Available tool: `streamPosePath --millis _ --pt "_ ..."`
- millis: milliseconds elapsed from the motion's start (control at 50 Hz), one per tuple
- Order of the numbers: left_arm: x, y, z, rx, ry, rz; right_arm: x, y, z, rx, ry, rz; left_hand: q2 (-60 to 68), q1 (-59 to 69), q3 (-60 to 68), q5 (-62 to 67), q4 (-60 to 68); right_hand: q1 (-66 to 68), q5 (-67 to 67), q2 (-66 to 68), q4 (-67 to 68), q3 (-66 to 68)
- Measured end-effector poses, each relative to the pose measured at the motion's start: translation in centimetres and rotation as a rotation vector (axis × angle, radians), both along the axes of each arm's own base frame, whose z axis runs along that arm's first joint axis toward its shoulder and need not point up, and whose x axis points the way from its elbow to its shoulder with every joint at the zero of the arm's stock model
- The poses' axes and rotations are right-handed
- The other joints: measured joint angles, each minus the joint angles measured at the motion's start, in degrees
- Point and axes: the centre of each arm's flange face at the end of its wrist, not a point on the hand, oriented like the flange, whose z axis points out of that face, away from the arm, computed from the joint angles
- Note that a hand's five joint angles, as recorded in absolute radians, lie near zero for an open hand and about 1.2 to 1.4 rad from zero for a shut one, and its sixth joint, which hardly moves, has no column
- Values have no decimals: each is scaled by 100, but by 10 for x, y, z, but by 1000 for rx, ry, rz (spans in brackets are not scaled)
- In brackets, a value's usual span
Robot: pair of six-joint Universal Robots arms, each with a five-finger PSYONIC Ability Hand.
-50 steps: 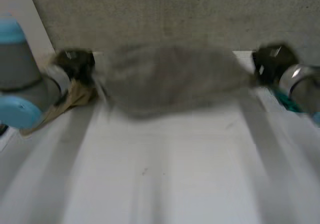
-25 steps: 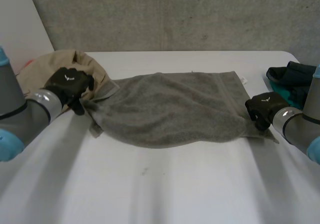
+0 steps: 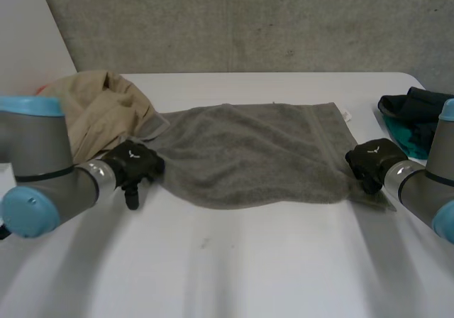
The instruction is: Fold the laundry.
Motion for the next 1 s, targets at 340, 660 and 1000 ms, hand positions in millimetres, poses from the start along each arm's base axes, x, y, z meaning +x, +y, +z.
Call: streamPosePath --millis 340,660,1000 --pt "-24 -41 -7 -97 -23 61 -2 1 -2 5 13 5 20 14 54 163 110 0 0 0 0 0" --pt "-27 -70 -16 -204 -116 28 0 4 -4 11 18 18 257 312 301 412 360 0 0 0 0 0" --pt "-30 -92 -24 -280 -158 11 2 5 -4 13 18 25 4492 4302 4345 4553 4663 0 0 0 0 0"
